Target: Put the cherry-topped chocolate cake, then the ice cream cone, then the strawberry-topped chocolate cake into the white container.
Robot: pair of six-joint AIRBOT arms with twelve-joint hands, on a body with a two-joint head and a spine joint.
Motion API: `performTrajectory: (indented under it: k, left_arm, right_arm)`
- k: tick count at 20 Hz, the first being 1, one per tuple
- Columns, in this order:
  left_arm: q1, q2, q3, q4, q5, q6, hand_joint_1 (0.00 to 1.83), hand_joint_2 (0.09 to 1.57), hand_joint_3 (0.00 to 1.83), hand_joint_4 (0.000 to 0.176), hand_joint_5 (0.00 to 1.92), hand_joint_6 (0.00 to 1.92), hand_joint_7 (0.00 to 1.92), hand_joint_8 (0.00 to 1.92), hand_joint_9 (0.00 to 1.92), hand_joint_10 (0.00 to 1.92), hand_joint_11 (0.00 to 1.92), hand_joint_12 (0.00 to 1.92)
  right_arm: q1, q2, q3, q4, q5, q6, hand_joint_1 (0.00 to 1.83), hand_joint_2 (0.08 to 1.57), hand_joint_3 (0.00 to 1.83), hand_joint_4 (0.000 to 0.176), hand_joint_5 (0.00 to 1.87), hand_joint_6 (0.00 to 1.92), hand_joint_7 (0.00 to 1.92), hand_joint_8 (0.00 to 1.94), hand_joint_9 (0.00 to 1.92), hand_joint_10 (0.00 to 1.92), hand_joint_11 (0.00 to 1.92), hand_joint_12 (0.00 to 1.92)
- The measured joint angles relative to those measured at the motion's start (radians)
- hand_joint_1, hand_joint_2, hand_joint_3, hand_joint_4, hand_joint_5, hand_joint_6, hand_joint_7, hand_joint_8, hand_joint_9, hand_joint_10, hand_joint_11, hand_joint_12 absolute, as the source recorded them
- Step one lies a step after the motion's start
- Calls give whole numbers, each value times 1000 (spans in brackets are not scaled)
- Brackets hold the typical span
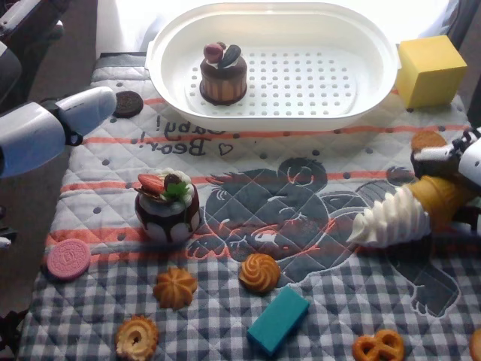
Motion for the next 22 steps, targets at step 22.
performTrajectory:
  k: [22]
  left_arm:
    - [36,-2,0,-23,-22,-9,679,1260,3,63,0,0,0,0,0,0,10,5]
  right_arm:
    - [315,-78,129,-61,-15,3,1179,1241,3,0,800,1185,696,1527,634,1433,645,1881]
